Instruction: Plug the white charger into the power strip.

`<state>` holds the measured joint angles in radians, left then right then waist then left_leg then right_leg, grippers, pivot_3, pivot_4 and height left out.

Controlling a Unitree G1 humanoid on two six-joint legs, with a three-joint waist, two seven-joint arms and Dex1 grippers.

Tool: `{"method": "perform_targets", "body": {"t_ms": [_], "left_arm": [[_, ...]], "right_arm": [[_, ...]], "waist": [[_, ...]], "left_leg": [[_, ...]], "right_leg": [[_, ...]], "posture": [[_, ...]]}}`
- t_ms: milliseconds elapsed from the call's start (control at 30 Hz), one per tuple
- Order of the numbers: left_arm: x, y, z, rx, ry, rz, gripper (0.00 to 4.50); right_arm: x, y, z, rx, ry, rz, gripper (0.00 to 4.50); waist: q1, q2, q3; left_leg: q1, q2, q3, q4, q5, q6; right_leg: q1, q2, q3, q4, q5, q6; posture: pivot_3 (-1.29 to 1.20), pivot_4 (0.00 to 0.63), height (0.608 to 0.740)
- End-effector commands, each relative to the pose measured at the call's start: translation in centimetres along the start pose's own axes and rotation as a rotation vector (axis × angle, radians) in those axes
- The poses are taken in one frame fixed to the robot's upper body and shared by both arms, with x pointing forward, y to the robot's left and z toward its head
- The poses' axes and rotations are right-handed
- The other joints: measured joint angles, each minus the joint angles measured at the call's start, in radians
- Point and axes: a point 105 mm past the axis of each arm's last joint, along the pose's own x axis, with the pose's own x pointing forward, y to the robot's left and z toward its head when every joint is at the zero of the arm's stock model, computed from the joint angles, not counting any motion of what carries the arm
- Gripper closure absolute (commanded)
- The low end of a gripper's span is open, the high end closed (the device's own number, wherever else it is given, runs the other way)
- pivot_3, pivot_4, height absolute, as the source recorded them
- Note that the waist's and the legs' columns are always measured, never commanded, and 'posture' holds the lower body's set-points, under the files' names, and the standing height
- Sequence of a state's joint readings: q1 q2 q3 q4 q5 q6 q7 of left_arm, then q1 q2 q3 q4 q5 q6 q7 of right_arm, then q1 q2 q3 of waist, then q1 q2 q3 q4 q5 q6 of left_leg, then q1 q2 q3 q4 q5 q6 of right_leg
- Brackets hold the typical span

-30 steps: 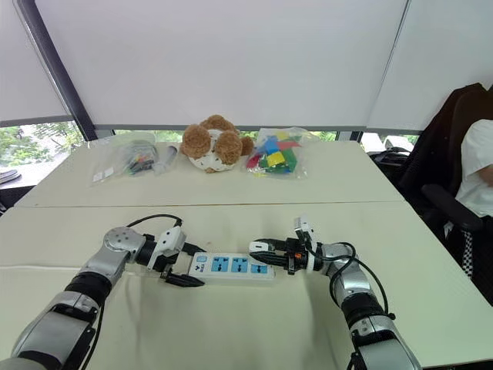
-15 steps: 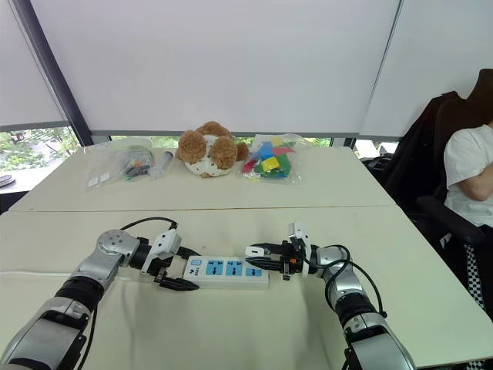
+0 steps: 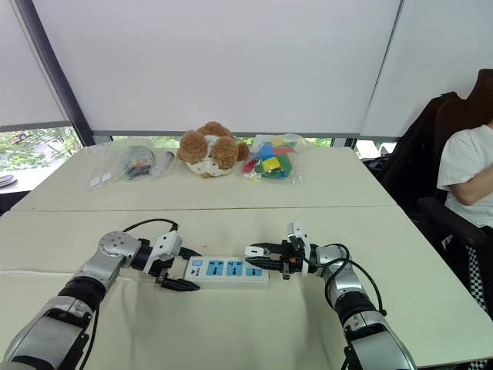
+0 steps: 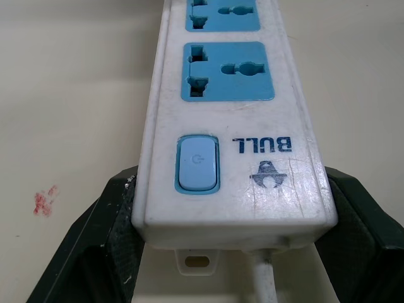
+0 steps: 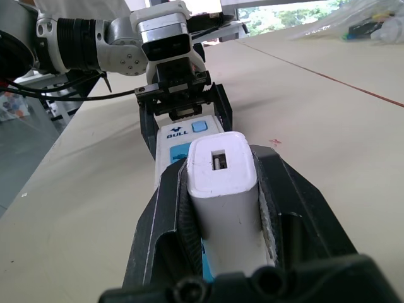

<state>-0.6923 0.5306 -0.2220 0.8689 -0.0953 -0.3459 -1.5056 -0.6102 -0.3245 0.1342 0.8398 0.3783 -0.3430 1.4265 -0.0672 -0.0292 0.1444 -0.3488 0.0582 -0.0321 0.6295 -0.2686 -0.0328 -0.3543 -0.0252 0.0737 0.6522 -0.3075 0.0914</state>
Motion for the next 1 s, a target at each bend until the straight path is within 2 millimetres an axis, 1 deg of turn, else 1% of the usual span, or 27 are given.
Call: {"method": "perform_targets", "body": {"t_ms": [33,133,233,267,300,333,400,467,500,567,600,667,700,767,800,900,1000], "left_arm": [[0.5,-0.4,-1.4,0.009,0.089,-0.025,1.47],[0.8,-0.2,-1.3,0.006,0.079,-0.024,1.47],[1.0,-0.1,-1.2,0.008,0.076,-0.025,1.47],[1.0,-0.1,-1.2,0.008,0.076,-0.025,1.47],[1.0,0.0,-1.2,0.007,0.076,-0.025,1.47],[1.0,0.0,-1.2,0.006,0.076,-0.025,1.47],[1.0,0.0,-1.3,0.006,0.076,-0.027,1.47],[1.0,-0.1,-1.3,0.004,0.077,-0.027,1.47],[1.0,-0.1,-1.3,0.004,0.077,-0.027,1.47],[1.1,0.1,-1.3,-0.001,0.073,-0.017,1.47],[1.2,0.2,-1.3,-0.004,0.071,-0.006,1.47],[1.2,0.5,-1.2,-0.013,0.062,0.018,1.47],[1.1,0.8,-1.0,-0.027,0.042,0.042,1.47],[0.8,1.3,-0.6,-0.073,0.002,0.073,0.42],[0.6,1.3,-0.5,-0.085,-0.010,0.081,0.04],[-0.2,1.4,0.0,-0.093,-0.041,0.095,0.04],[-1.0,1.7,0.8,-0.061,-0.073,0.127,0.04]], "right_arm": [[-2.2,1.8,-5.2,0.141,0.209,-0.036,3.71],[-2.4,1.7,-5.0,0.123,0.214,-0.042,3.71],[-2.5,1.6,-5.0,0.112,0.216,-0.056,3.71],[-2.3,1.5,-4.5,0.090,0.198,-0.066,3.21],[-2.2,1.2,-3.6,0.064,0.165,-0.076,2.66],[-2.1,1.1,-3.0,0.046,0.143,-0.082,2.28],[-2.1,0.5,-0.9,-0.015,0.085,-0.114,1.30],[-2.3,0.1,1.7,-0.081,0.030,-0.146,1.30],[-2.5,0.1,2.5,-0.100,0.018,-0.154,1.30],[-3.0,0.0,5.2,-0.151,-0.025,-0.197,1.30],[-3.4,0.3,6.5,-0.170,-0.040,-0.214,1.30],[-4.0,1.0,8.1,-0.182,-0.048,-0.233,1.30],[-4.8,1.6,8.9,-0.183,-0.038,-0.243,1.30],[-6.3,3.2,10.0,-0.157,0.000,-0.259,1.24],[-7.0,3.9,10.2,-0.142,0.025,-0.264,1.24],[-9.2,5.6,10.1,-0.075,0.117,-0.285,1.24],[-10.7,6.6,9.8,-0.017,0.178,-0.304,1.24]], "waist": [[0.001,0.003,-0.003],[0.003,0.007,-0.007],[0.006,0.008,-0.008],[0.008,0.008,-0.009],[0.013,0.008,-0.009],[0.023,0.009,-0.007],[0.023,0.015,-0.004],[0.025,0.016,-0.001],[0.026,0.019,0.001],[0.027,0.022,0.004],[0.028,0.024,0.005],[0.031,0.025,0.006],[0.033,0.025,0.006],[0.045,0.024,0.006],[0.047,0.023,0.007],[0.049,0.018,0.012],[0.042,0.014,0.016]], "left_leg": [[0.000,0.000,0.000,0.000,0.000,0.000],[0.000,-0.001,0.000,0.000,0.000,0.000],[0.000,-0.001,0.000,0.000,0.000,0.000],[0.000,-0.001,0.000,0.000,0.000,0.000],[0.000,-0.001,0.000,0.000,0.000,0.000],[-0.001,-0.002,0.000,0.001,0.000,0.000],[-0.007,-0.002,0.001,0.001,0.000,0.000],[-0.009,-0.003,0.002,0.000,0.000,0.000],[-0.010,-0.003,0.001,0.000,0.000,0.000],[-0.012,-0.004,0.002,0.000,0.000,0.000],[-0.013,-0.005,0.001,0.001,0.000,0.000],[-0.017,-0.006,0.000,0.001,0.000,0.000],[-0.020,-0.006,-0.001,0.002,0.001,-0.001],[-0.023,-0.007,-0.002,0.003,0.001,-0.001],[-0.024,-0.007,-0.001,0.003,0.001,-0.001],[-0.026,-0.007,-0.001,0.002,0.001,-0.001],[-0.026,-0.007,-0.001,0.000,0.001,-0.001]], "right_leg": [[0.000,0.000,0.000,0.000,0.000,0.000],[0.000,-0.001,0.000,-0.001,0.000,-0.001],[0.001,-0.002,0.001,-0.002,0.000,-0.001],[0.001,-0.002,0.001,-0.002,0.000,-0.001],[0.000,-0.002,0.001,-0.002,0.000,-0.001],[0.000,-0.002,0.001,-0.002,0.000,-0.001],[-0.005,-0.003,0.001,-0.003,0.000,-0.001],[-0.007,-0.003,0.003,-0.002,0.000,-0.001],[-0.008,-0.003,0.003,-0.002,0.000,-0.001],[-0.010,-0.003,0.003,-0.002,0.000,-0.001],[-0.011,-0.004,0.003,-0.002,0.000,-0.001],[-0.015,-0.004,0.003,-0.002,0.000,0.000],[-0.017,-0.003,0.003,-0.002,0.000,0.000],[-0.019,-0.003,0.003,-0.002,0.000,0.000],[-0.021,-0.003,0.003,-0.002,0.000,0.000],[-0.023,-0.002,0.003,-0.002,0.000,0.001],[-0.024,-0.002,0.004,-0.003,0.000,0.001]], "posture": [[0.00,0.150,0.739],[0.00,0.150,0.739],[0.00,0.150,0.739],[0.00,0.150,0.739],[0.00,0.150,0.739],[0.00,0.150,0.739],[0.00,0.150,0.739],[0.00,0.150,0.739],[0.00,0.150,0.739],[0.00,0.150,0.739],[0.00,0.150,0.739],[0.00,0.150,0.739],[0.00,0.150,0.739],[0.00,0.150,0.739],[0.00,0.150,0.739],[0.00,0.150,0.739],[0.00,0.150,0.739]]}}
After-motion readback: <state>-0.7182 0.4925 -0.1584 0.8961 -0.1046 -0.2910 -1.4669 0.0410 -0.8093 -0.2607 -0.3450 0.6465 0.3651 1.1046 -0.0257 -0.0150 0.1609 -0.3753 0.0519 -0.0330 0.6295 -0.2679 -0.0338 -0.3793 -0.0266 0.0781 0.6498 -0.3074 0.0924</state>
